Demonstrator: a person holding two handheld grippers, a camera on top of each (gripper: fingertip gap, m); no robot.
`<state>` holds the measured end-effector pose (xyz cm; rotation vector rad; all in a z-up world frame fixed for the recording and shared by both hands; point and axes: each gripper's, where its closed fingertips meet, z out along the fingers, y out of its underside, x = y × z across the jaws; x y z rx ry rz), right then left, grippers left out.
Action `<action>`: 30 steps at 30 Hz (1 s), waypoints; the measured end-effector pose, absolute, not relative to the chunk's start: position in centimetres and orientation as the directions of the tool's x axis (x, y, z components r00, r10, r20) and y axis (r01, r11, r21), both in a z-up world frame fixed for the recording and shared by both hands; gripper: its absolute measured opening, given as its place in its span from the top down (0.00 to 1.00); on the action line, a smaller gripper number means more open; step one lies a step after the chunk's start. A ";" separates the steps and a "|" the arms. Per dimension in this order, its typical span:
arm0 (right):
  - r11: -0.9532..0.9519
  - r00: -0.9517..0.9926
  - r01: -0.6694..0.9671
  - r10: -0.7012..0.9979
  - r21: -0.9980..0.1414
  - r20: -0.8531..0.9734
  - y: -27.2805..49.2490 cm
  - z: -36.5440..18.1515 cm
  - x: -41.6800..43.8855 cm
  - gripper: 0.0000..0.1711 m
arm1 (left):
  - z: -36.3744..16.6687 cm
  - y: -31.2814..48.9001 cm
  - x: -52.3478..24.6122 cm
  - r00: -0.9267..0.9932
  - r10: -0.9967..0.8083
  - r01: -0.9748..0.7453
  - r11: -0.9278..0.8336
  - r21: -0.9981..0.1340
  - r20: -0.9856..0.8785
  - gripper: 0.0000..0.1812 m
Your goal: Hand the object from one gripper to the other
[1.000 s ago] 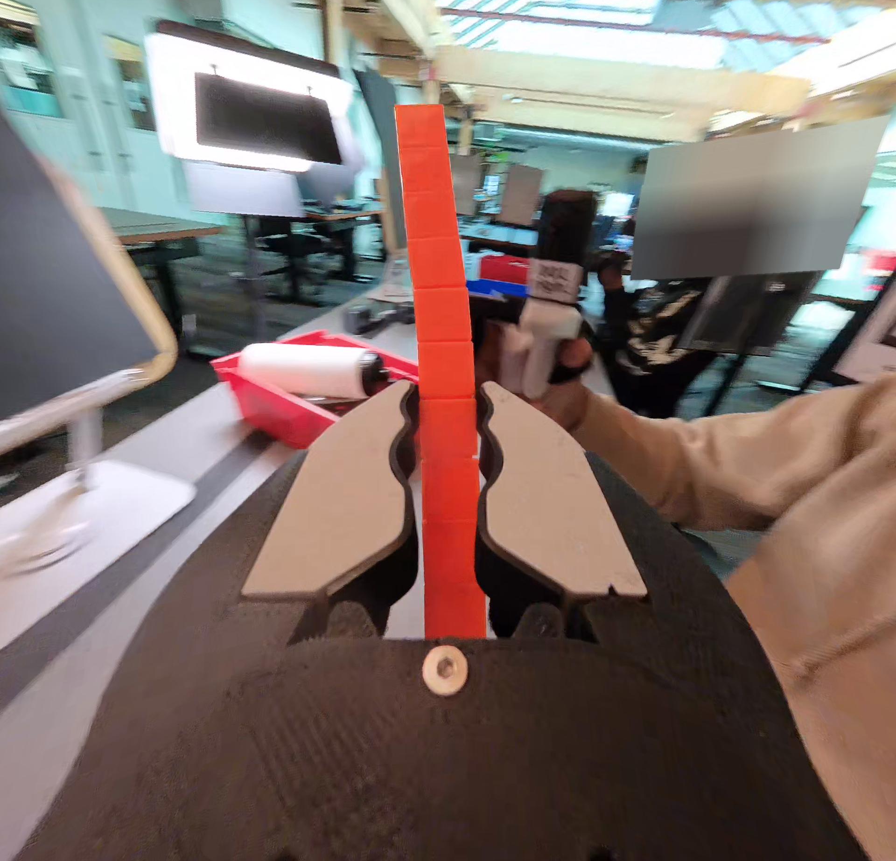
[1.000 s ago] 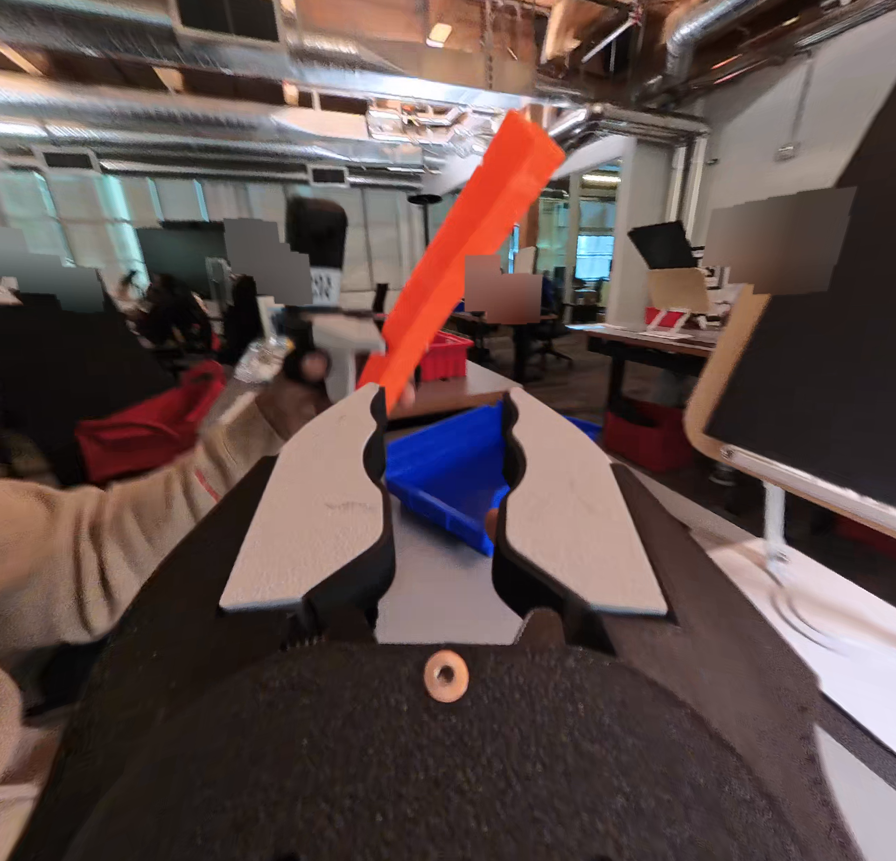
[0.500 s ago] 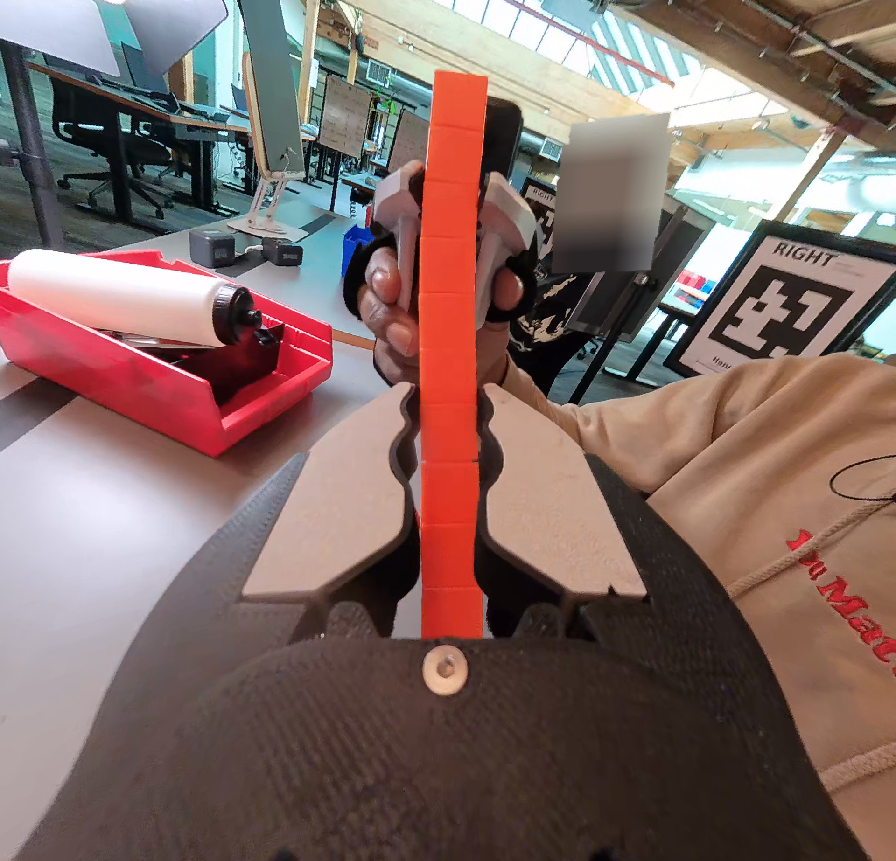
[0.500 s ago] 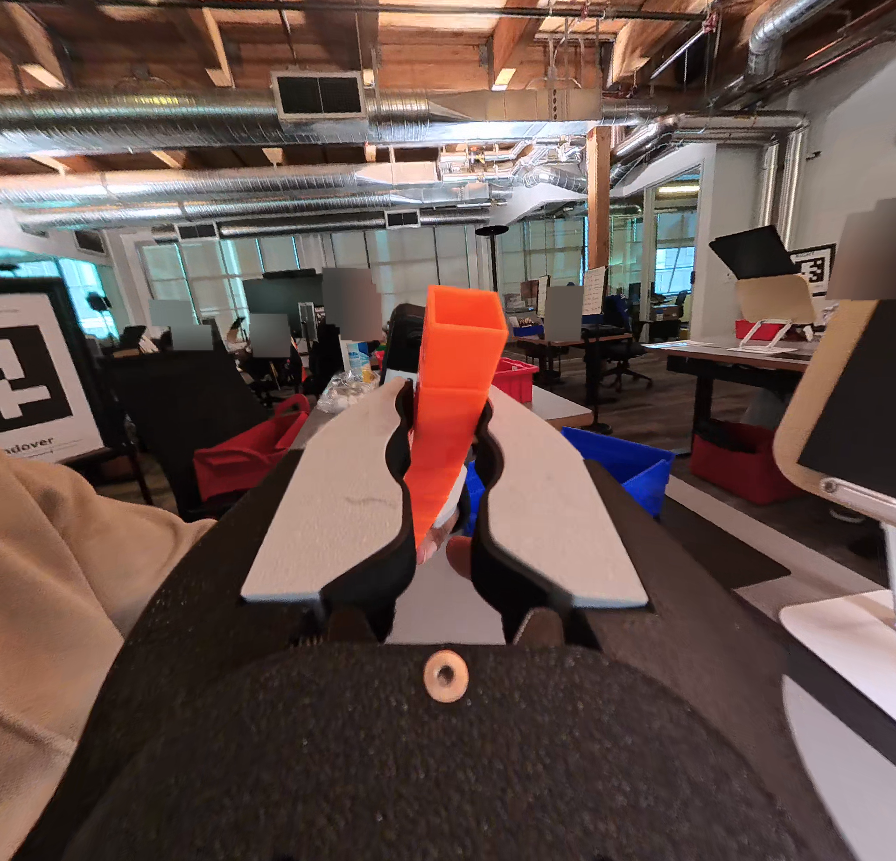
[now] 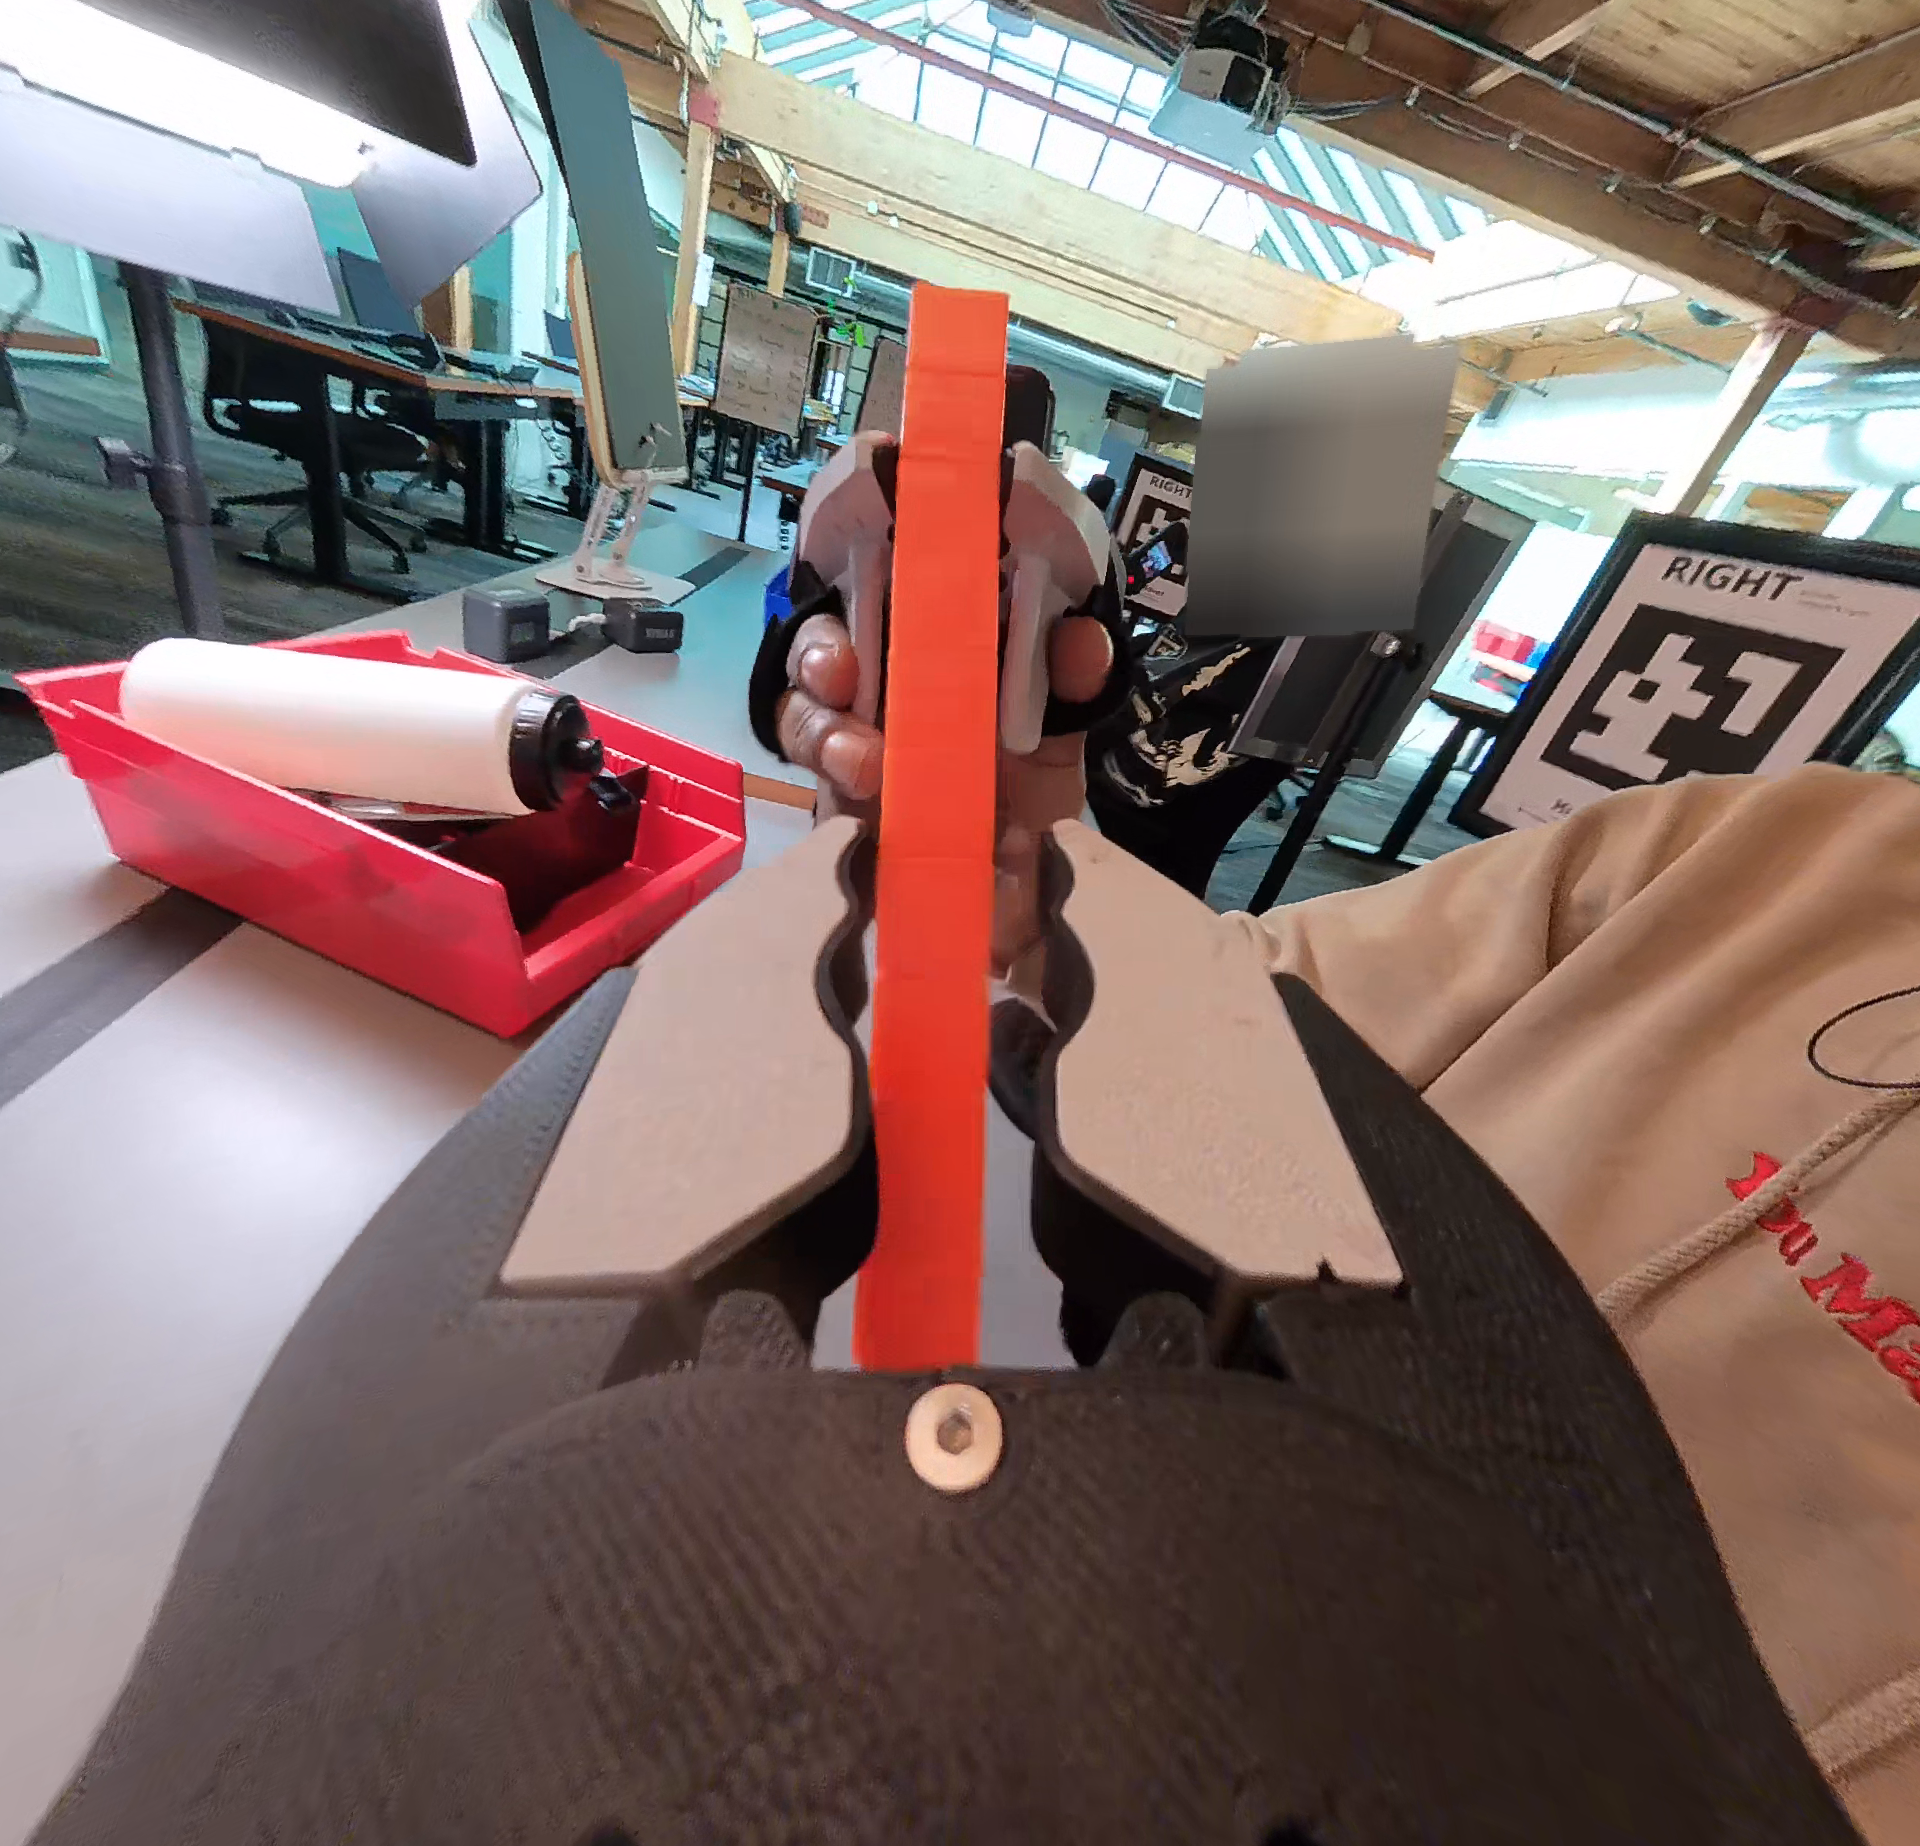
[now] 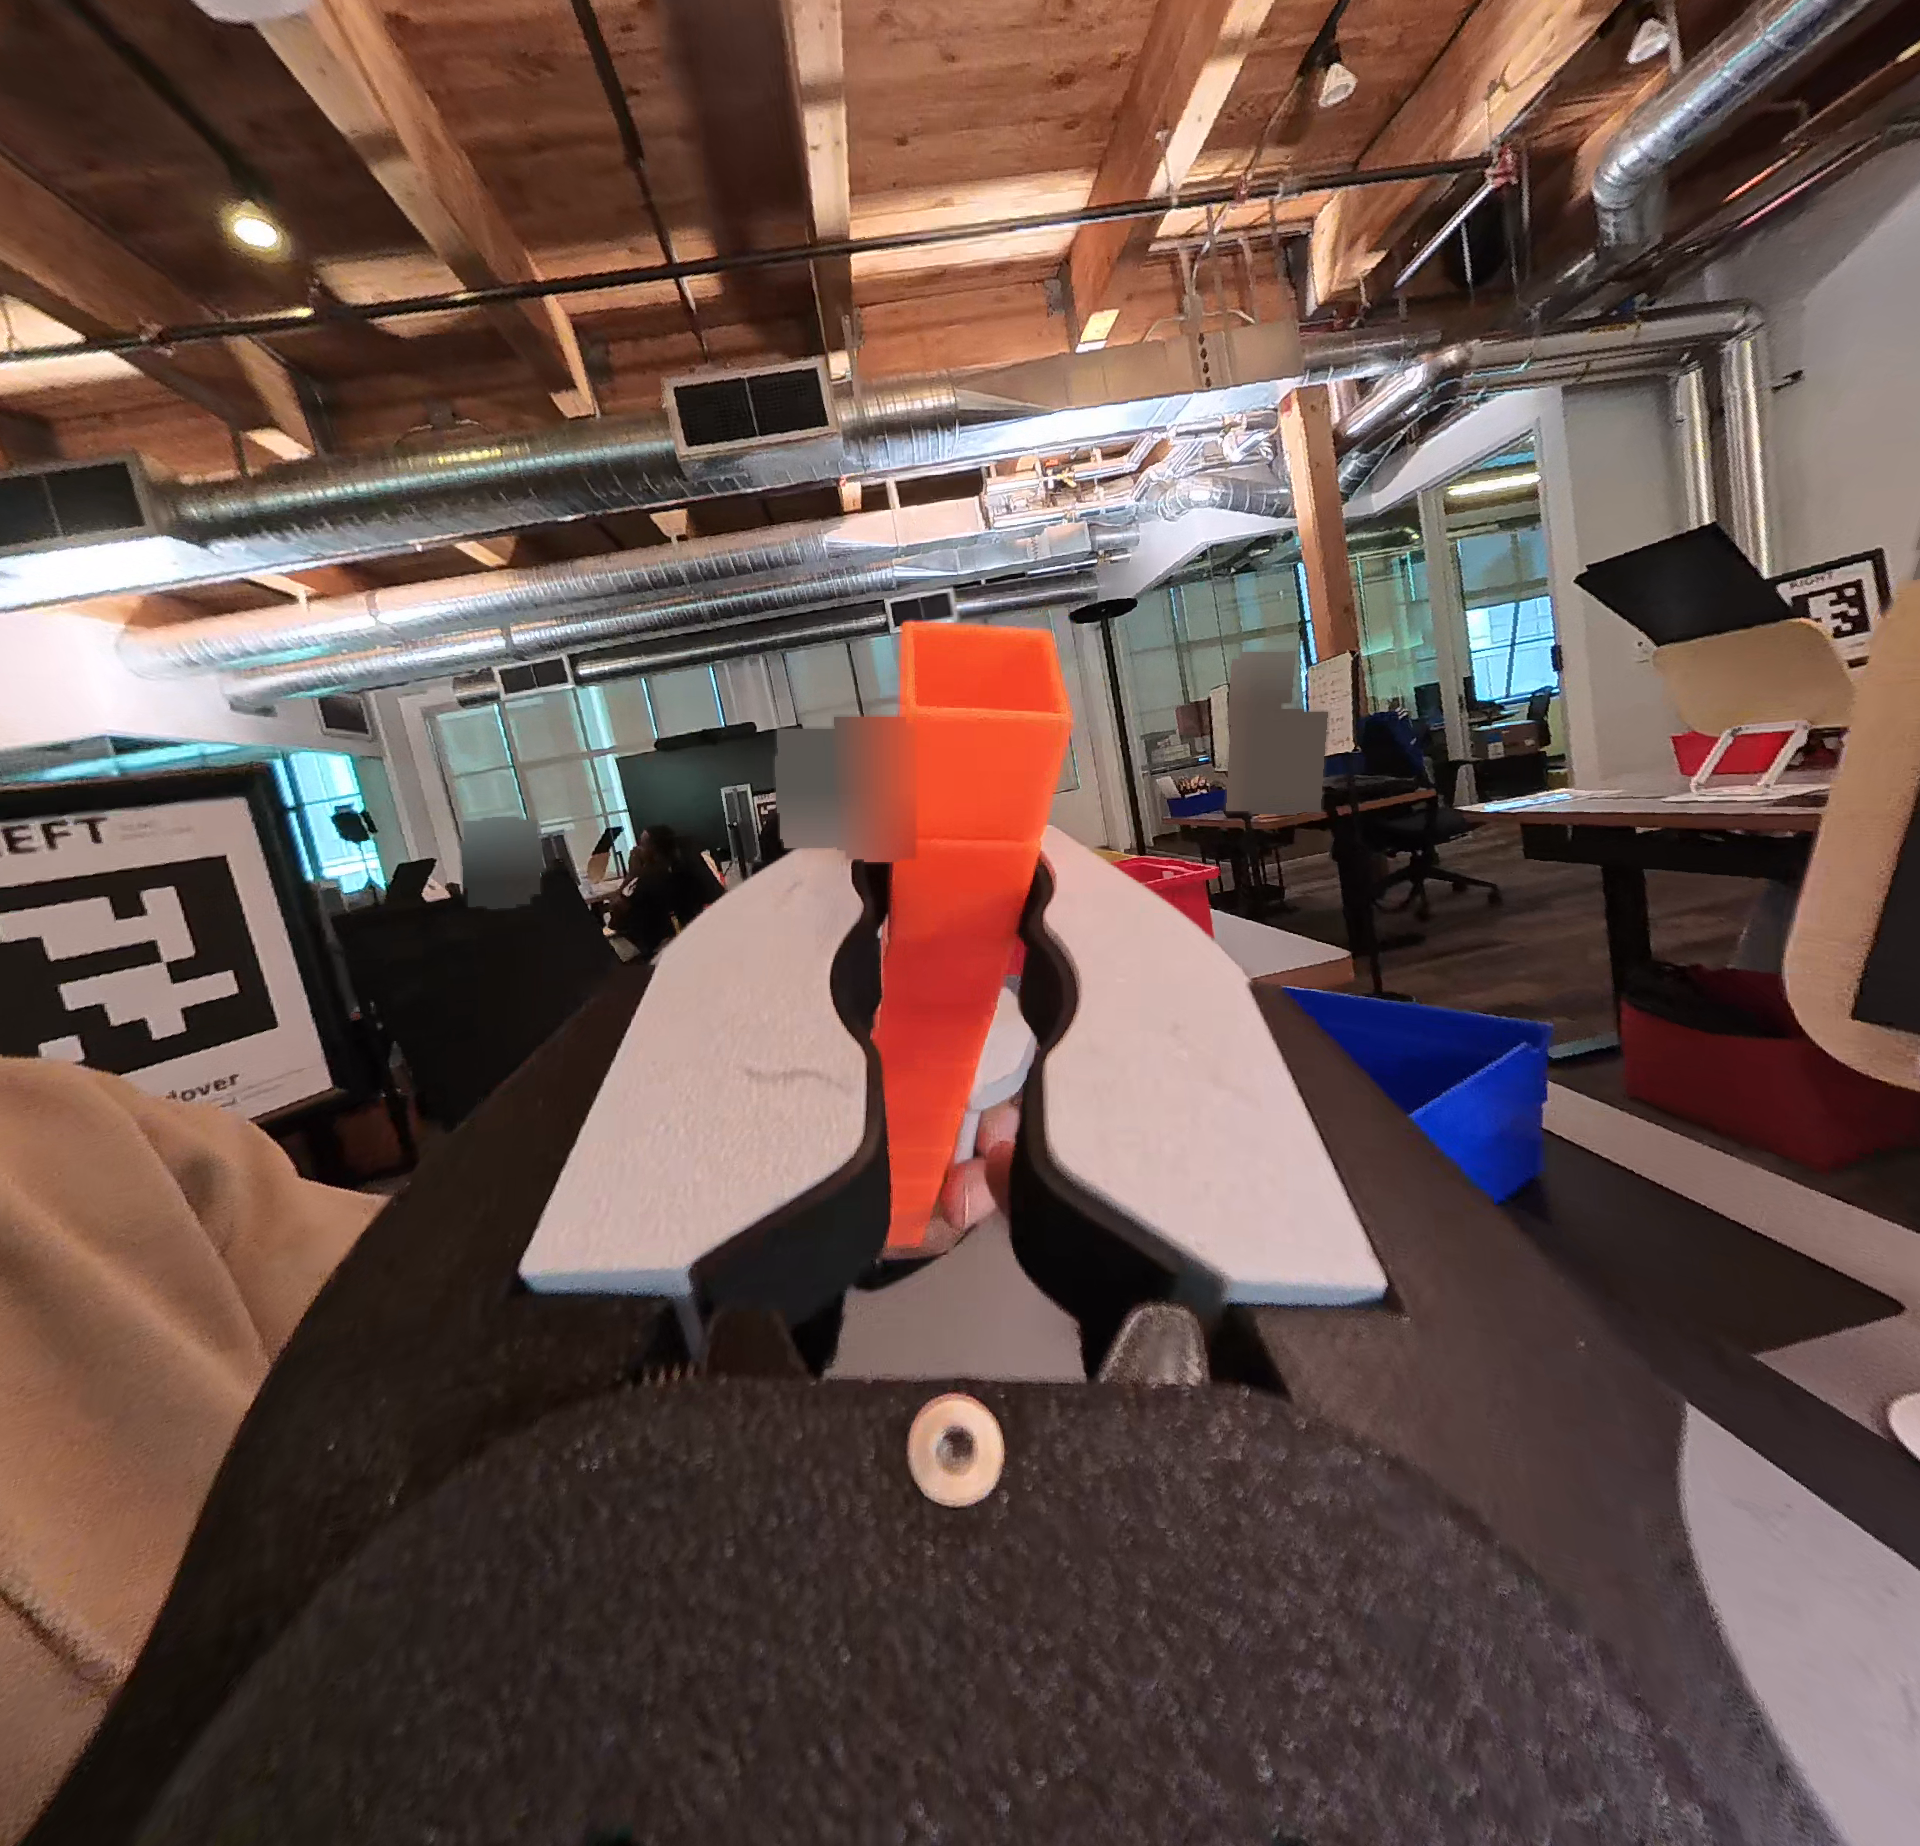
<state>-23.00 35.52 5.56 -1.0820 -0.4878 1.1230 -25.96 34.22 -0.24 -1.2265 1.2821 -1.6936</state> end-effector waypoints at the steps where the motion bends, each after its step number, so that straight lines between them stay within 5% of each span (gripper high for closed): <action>1: 0.050 0.412 -0.473 0.895 -0.880 -0.171 35.2 5.9 -22.9 0.86 | 0.0 34.2 -26.4 -0.316 -0.914 -0.023 -0.261 -0.965 0.254 0.80; 8: 0.129 0.433 -0.489 0.895 -0.863 -0.111 33.1 8.8 -20.0 0.87 | -3.8 34.0 -27.5 -0.261 -0.962 -0.243 -0.017 -0.970 0.083 0.73; 10: 0.136 0.438 -0.488 0.892 -0.862 -0.107 32.9 9.0 -19.8 0.87 | -5.0 33.6 -26.6 -0.272 -0.960 -0.279 0.017 -0.960 0.062 0.83; 30: 0.078 0.452 -0.478 0.876 -0.875 -0.169 34.7 7.3 -19.4 0.86 | -6.7 32.0 -25.0 -0.347 -0.909 -0.356 -0.101 -0.929 0.231 0.88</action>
